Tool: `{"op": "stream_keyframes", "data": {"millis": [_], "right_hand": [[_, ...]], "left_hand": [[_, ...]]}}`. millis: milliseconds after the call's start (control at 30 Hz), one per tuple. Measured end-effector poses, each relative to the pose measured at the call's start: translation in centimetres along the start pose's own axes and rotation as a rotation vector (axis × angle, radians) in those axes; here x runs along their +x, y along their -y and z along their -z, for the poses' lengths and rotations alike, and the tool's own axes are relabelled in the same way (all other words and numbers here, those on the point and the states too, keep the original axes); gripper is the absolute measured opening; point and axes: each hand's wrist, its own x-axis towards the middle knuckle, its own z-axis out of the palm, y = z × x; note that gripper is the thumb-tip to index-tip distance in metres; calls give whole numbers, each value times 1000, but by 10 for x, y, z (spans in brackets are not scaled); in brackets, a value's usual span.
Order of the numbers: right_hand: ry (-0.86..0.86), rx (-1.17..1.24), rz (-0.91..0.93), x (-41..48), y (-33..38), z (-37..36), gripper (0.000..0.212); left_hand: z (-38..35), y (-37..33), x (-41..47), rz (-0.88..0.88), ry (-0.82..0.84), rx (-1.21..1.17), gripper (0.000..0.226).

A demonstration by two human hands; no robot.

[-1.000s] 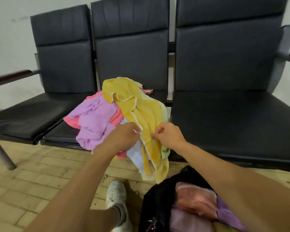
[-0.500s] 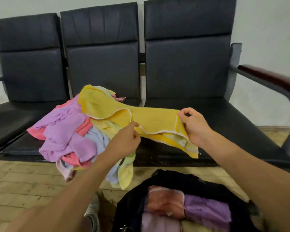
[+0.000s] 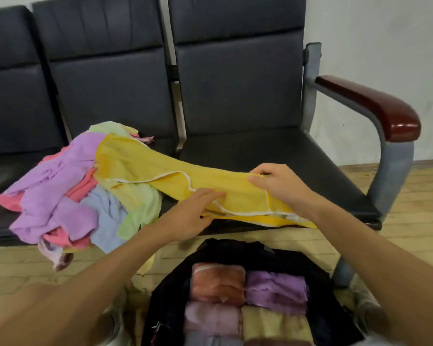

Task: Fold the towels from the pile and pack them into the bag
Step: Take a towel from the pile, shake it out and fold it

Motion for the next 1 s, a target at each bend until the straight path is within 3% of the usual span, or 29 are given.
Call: {"op": "stream_keyframes", "data": {"millis": [133,200,300,433,567,667,833,1000], "right_hand": [[100,-405,52,-7,-13,6,15],[114,-514,25,-9,-21,5,27],[81,-597,71,-12,-28,0,40],[-9,-642,333,-16,-19,-18,23],[168,-563,389,-15,-8,-53,21],[248,-553,310,-10,-7,-78,24],[62,-530,99,5,3,-101,35],[59,-713,112,9,11,-114,15]], "left_hand": [[-4,-3,-8,-29,64,60,50],[-9,4,-16,-20,9,82,48],[-11,20,-28,15,-62,186,49],[-3,38,-29,145,-137,213,44],[-3,48,-22,229,-157,274,45],[-7,49,-16,241,-175,217,47],[-5,51,-9,244,-296,149,24],[-6,50,-1,261,-323,192,18]]}}
